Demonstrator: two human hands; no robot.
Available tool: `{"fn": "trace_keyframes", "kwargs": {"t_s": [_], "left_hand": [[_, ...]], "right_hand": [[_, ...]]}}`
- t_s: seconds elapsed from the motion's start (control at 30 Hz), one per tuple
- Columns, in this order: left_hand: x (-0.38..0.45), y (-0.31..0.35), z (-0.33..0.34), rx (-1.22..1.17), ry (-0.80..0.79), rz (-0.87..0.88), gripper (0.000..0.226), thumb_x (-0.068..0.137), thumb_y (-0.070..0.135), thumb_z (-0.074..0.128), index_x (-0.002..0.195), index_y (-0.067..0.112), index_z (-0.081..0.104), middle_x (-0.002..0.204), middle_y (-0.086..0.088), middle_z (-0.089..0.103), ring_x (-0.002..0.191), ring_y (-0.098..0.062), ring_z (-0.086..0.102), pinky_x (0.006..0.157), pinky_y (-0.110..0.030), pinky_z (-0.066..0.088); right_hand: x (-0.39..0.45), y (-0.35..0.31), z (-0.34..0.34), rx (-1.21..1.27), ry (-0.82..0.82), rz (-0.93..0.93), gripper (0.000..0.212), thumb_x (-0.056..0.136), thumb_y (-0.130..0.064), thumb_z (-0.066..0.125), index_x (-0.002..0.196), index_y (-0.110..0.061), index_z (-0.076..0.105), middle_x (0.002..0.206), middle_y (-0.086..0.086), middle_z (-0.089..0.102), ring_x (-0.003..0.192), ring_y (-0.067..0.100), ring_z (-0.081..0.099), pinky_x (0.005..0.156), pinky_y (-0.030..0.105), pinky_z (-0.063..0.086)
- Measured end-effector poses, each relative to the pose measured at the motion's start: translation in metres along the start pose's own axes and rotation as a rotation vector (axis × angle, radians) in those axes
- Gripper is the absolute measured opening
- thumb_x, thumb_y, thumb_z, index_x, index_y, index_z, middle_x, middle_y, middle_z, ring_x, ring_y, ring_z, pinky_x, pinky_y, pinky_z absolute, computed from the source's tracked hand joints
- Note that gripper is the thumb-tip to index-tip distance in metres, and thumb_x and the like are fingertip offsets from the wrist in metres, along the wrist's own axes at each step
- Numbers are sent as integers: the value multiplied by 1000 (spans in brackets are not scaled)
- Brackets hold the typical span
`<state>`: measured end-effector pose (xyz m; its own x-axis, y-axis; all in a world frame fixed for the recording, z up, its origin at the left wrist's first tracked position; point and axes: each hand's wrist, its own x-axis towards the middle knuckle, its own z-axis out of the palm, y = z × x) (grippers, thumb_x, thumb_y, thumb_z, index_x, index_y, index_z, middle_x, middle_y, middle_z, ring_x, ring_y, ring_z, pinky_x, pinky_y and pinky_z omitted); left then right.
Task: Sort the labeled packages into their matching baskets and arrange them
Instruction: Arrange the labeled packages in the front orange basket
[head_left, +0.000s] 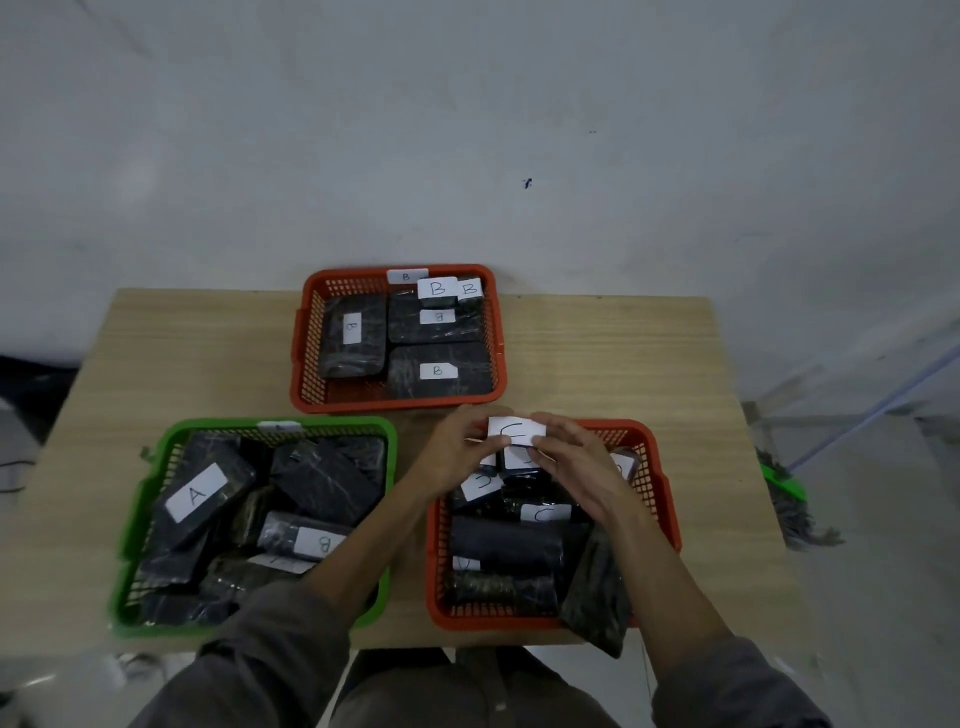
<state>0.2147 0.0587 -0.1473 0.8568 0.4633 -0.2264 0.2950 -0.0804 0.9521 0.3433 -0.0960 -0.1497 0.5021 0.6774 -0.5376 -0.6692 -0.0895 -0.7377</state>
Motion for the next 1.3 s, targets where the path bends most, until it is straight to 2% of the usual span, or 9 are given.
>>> {"fn": "trace_keyframes", "kwargs": {"t_s": [0.23, 0.37, 0.53, 0.73, 0.87, 0.93, 1.03, 1.13, 1.3], "left_hand": [[4, -15, -1, 268, -16, 172, 34, 93, 34, 63, 127, 34, 61, 116, 17, 61, 108, -1, 57, 92, -24, 51], [14, -16, 14, 322, -201, 172, 35, 93, 34, 63, 128, 34, 60, 120, 15, 66, 101, 2, 61, 85, -18, 51], [21, -14, 19, 380, -209, 63, 37, 90, 42, 65, 125, 31, 61, 101, 12, 65, 79, -4, 64, 71, -22, 54], [12, -29, 18, 457, -236, -43, 22, 91, 33, 66, 110, 21, 68, 95, 4, 66, 87, -14, 63, 79, -28, 53], [6, -32, 19, 466, -237, -68, 19, 90, 27, 68, 107, 17, 69, 95, -1, 67, 91, -19, 63, 86, -35, 54], [3, -32, 17, 483, -252, -83, 18, 90, 28, 68, 104, 17, 69, 93, -4, 67, 88, -20, 63, 82, -35, 54], [-4, -33, 15, 510, -314, -74, 19, 91, 34, 66, 103, 21, 68, 91, 0, 66, 80, -12, 61, 68, -23, 50], [-12, -36, 15, 516, -383, -107, 27, 87, 37, 70, 109, 21, 68, 96, 4, 67, 75, -2, 58, 65, -12, 43], [-24, -44, 19, 630, -605, -243, 72, 75, 50, 78, 135, 19, 53, 127, 1, 60, 110, -12, 57, 91, -21, 47]], "right_hand": [[0, -3, 0, -158, -38, 30, 30, 89, -1, 69, 117, -11, 70, 117, 6, 73, 109, 19, 70, 85, 24, 56], [-12, -4, -22, -267, 4, 35, 31, 90, -5, 69, 120, -14, 70, 118, 2, 73, 109, 17, 69, 85, 25, 55], [-18, -3, -55, -387, 376, -22, 23, 87, 1, 71, 103, -14, 69, 113, 7, 71, 97, 19, 69, 78, 25, 59], [-4, 14, -65, -696, 487, -56, 27, 89, 2, 67, 113, -9, 63, 119, 14, 68, 105, 29, 67, 96, 45, 54], [-8, 20, -62, -1116, 465, -164, 27, 90, -6, 64, 117, -8, 67, 120, 12, 66, 114, 27, 60, 96, 32, 48], [-11, 23, -59, -1339, 427, -215, 31, 91, -9, 62, 121, -10, 67, 128, 12, 59, 128, 28, 47, 105, 37, 43], [-15, 24, -58, -1311, 482, -203, 36, 94, -12, 61, 130, -12, 60, 138, 11, 47, 127, 27, 48, 108, 40, 44], [-21, 29, -52, -1288, 521, -259, 30, 95, -17, 60, 125, -13, 60, 135, 7, 47, 117, 24, 56, 99, 37, 49], [-28, 34, -34, -1292, 581, -304, 28, 94, -19, 63, 121, -16, 56, 137, 5, 44, 104, 22, 61, 78, 34, 56]]}}
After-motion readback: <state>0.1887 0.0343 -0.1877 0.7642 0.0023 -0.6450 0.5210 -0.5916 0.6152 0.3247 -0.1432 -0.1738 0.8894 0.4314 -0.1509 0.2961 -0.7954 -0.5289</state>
